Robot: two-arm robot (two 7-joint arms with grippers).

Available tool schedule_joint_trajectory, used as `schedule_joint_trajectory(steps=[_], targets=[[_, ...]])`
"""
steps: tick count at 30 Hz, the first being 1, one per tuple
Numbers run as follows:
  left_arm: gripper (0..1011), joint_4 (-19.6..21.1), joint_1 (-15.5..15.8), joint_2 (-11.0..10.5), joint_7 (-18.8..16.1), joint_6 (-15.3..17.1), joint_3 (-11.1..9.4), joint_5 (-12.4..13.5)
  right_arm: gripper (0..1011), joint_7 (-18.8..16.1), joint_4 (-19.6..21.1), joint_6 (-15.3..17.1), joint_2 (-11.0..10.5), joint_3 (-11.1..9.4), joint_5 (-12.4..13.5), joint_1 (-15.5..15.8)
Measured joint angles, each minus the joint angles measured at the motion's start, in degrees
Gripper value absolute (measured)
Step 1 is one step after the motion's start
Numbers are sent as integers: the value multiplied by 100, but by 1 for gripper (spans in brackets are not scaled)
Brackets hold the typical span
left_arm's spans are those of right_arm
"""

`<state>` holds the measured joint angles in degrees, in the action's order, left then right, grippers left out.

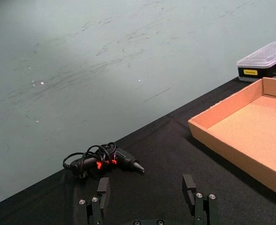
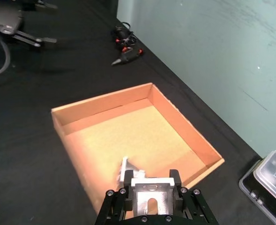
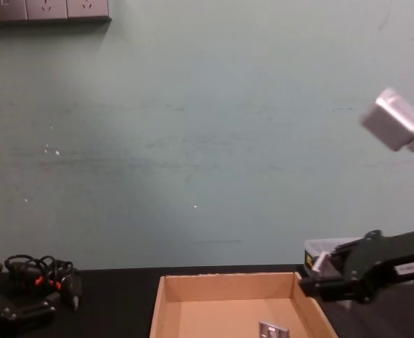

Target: Use one hand to pick up the angle iron from the table and place it into the box.

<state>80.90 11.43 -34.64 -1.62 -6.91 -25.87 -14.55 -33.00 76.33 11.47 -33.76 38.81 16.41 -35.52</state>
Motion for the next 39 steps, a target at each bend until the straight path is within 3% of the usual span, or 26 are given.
schedule_joint_trajectory(steps=[4,10,11,13,20,30,39], targets=[[1011,1,0,0,0,0,0,1,451,-138,-803,-137,445,94,-149,-383],[1012,0,0,0,0,1,1,0,451,-341,-1746,-346,949,188,-323,-839],[1012,0,0,0,0,0,0,0,451,-341,-1746,-346,949,188,-323,-839],[1011,0,0,-1,0,0,1,0,451,-434,-2183,-471,1198,211,-380,-1036],[1011,0,0,0,0,0,1,1,451,-571,-3007,-689,1635,250,-508,-1348],[1011,0,0,0,0,0,0,1,451,-609,-3962,-919,2087,258,-696,-1630],[1011,0,0,0,0,0,0,0,488,-649,-4251,-965,2225,186,-782,-1689]])
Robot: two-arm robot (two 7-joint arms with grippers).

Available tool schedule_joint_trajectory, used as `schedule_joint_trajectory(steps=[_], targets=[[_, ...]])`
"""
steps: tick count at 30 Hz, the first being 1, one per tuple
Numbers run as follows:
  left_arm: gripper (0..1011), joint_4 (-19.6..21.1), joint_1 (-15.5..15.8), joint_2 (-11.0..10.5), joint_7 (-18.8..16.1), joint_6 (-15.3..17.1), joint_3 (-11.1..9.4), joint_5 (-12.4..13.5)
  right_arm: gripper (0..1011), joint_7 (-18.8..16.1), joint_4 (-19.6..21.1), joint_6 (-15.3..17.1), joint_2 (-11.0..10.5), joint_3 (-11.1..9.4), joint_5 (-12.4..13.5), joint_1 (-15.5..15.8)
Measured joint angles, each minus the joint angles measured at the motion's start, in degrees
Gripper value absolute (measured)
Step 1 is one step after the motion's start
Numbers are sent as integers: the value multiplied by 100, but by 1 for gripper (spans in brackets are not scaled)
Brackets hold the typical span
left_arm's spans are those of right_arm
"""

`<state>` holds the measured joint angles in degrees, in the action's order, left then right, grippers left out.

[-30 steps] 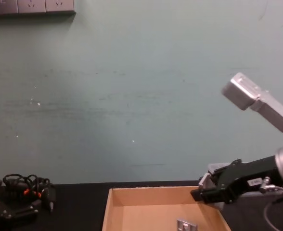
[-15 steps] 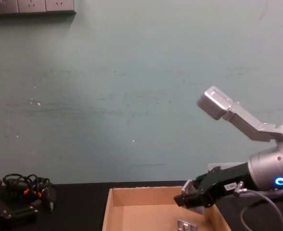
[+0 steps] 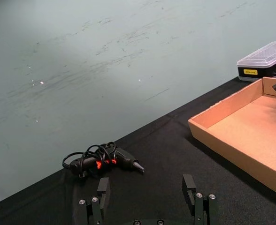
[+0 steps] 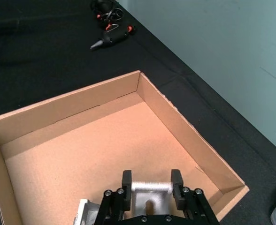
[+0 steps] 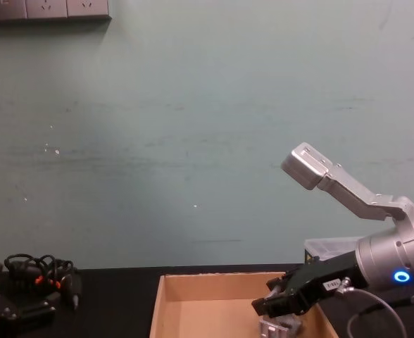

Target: Use one hand to pick up the angle iron from the table and place it into the box.

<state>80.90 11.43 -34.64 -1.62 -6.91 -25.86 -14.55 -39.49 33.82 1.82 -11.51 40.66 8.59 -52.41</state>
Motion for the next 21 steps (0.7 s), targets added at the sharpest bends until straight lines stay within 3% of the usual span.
schedule_joint_trajectory(steps=[9,12,16,21], targets=[[1011,0,0,0,0,0,0,0,785,-29,63,-21,-10,-148,-47,75],[1011,0,0,0,0,0,0,0,876,85,389,26,-123,-241,-51,215],[1011,0,0,0,0,0,0,0,985,366,1120,176,-370,-452,-40,543],[1011,0,0,0,0,0,0,0,1000,623,1944,316,-640,-721,48,958]])
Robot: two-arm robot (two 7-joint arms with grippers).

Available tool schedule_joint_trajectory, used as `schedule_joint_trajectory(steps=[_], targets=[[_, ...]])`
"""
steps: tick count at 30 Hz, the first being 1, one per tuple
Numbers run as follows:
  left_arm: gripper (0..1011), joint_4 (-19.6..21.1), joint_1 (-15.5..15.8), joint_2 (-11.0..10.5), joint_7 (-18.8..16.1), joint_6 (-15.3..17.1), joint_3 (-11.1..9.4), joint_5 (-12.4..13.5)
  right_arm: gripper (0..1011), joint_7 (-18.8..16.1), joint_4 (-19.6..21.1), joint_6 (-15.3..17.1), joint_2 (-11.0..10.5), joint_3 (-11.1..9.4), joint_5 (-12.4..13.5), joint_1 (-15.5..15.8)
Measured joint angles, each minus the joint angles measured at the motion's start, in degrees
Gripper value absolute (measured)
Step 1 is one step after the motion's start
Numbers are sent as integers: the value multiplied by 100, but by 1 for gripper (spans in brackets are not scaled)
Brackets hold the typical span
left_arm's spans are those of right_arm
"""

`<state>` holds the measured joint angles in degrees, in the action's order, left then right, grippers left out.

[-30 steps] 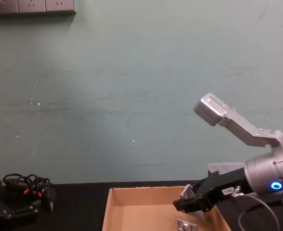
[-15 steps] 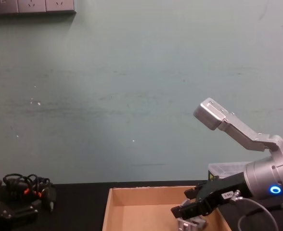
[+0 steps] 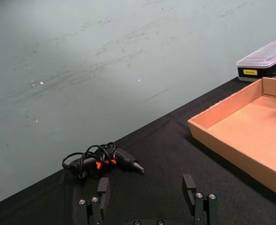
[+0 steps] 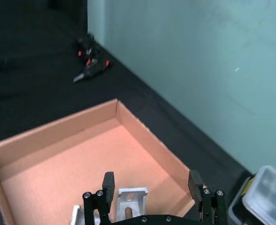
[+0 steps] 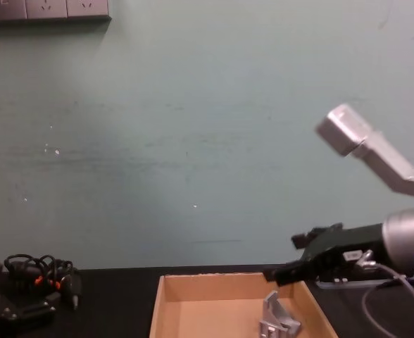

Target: Use one hand to pick up the angle iron from the table and place it into the box.

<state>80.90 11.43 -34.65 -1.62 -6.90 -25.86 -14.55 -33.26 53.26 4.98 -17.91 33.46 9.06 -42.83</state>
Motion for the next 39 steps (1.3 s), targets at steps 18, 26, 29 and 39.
schedule_joint_trajectory(steps=[18,26,29,39], targets=[[1011,1,0,0,0,0,0,0,1000,217,3318,710,-1147,-556,327,1725],[1011,0,0,0,0,0,0,0,1000,40,4026,1118,-1336,-528,720,2190],[1011,0,0,0,0,-1,0,0,1000,-78,4152,1290,-1379,-456,894,2268],[1011,0,0,0,0,0,0,0,1000,-485,4331,1727,-1557,-80,1195,2294]])
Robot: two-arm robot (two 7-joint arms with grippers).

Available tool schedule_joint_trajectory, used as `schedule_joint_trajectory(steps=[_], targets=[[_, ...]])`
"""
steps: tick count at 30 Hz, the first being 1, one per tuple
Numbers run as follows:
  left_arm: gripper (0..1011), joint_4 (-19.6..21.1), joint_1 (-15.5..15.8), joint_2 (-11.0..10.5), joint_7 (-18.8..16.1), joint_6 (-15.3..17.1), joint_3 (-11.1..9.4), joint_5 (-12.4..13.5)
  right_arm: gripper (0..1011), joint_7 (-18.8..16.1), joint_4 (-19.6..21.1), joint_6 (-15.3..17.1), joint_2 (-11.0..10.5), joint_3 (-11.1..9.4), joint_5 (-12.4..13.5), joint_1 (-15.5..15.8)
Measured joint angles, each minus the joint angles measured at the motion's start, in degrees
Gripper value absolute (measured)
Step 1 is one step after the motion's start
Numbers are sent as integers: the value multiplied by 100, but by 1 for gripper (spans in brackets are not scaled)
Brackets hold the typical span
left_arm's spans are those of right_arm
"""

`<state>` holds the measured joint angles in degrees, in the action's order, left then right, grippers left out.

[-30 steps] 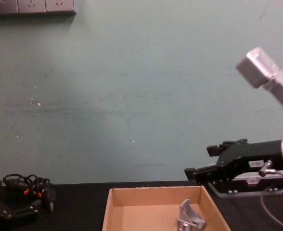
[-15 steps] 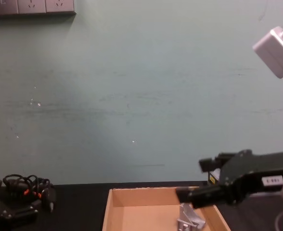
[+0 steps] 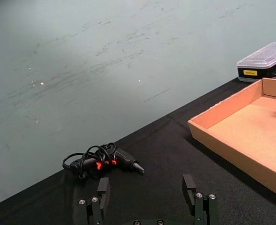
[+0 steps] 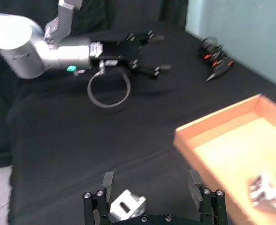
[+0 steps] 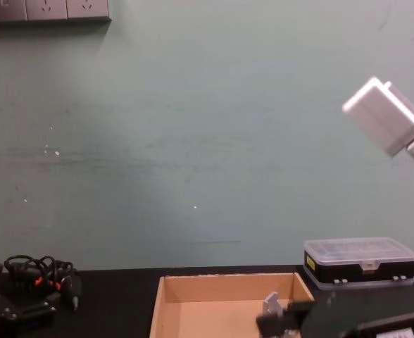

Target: Use one hand to pick up the angle iron from the table and place it into the box.

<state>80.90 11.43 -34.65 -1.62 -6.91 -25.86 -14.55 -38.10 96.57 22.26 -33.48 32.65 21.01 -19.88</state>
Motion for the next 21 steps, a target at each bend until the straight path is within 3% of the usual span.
schedule_joint_trajectory(steps=[8,21], targets=[[1012,0,0,0,0,0,0,0,1000,120,-19,416,6,234,89,6],[1012,0,0,0,0,0,0,0,1000,382,-351,673,173,515,166,-132]])
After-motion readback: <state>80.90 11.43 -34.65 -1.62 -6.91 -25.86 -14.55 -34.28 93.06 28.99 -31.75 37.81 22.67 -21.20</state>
